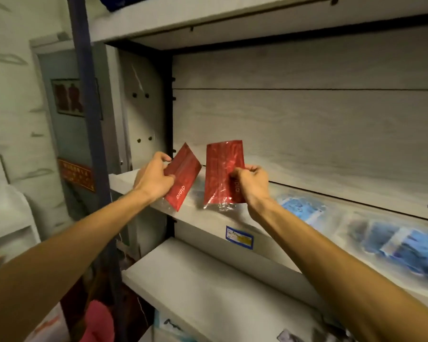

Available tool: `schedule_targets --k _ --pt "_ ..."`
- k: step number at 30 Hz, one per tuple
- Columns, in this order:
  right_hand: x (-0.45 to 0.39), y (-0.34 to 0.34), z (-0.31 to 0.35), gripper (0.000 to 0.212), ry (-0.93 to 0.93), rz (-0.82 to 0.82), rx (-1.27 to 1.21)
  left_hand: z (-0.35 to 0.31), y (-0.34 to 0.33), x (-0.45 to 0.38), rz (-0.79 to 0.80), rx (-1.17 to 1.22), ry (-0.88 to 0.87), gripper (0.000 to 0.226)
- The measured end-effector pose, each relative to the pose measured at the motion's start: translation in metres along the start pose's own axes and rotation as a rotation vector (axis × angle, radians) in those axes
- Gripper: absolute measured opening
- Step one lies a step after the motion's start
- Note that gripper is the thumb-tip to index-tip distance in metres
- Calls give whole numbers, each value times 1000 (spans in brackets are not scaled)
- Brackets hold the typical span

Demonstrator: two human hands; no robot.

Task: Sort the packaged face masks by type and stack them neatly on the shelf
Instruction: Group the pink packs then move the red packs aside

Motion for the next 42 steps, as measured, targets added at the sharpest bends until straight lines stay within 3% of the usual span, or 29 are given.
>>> schedule_targets --k 6,15,17,23,28,31,35,42 --pt "-50 -69 3 36 32 -118 -24 65 2 -77 140 52 -22 52" --pt "-121 -149 -30 48 -7 -143 151 129 -18 -155 145 85 -83 47" --pt "-131 -163 -36 48 34 -156 269 142 -29 -163 165 91 -93 41" --pt "-144 -184 -49 64 132 -207 942 161 -53 -169 213 45 -148 29" --pt "-148 -179 -47 55 130 -212 1062 154 -36 -166 100 -114 -252 21" --pt "-134 -162 -41 51 195 -161 1080 137 -32 -161 181 -98 -291 22" --pt "-104 -128 -33 53 338 -129 1366 97 -42 -122 371 -314 -485 51" --pt "-9 -36 -18 62 287 -128 1371 16 -42 -29 396 -391 -575 62"
Point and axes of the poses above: each hand's wrist, its own x-axis away from the middle knuckle, its own y-axis out of the back of the hand, z = x × y, the point moved 4 cm from there along -x, towards the middle knuckle, and after that the axes turned 8 degrees about -y, right-handed, at the moved point
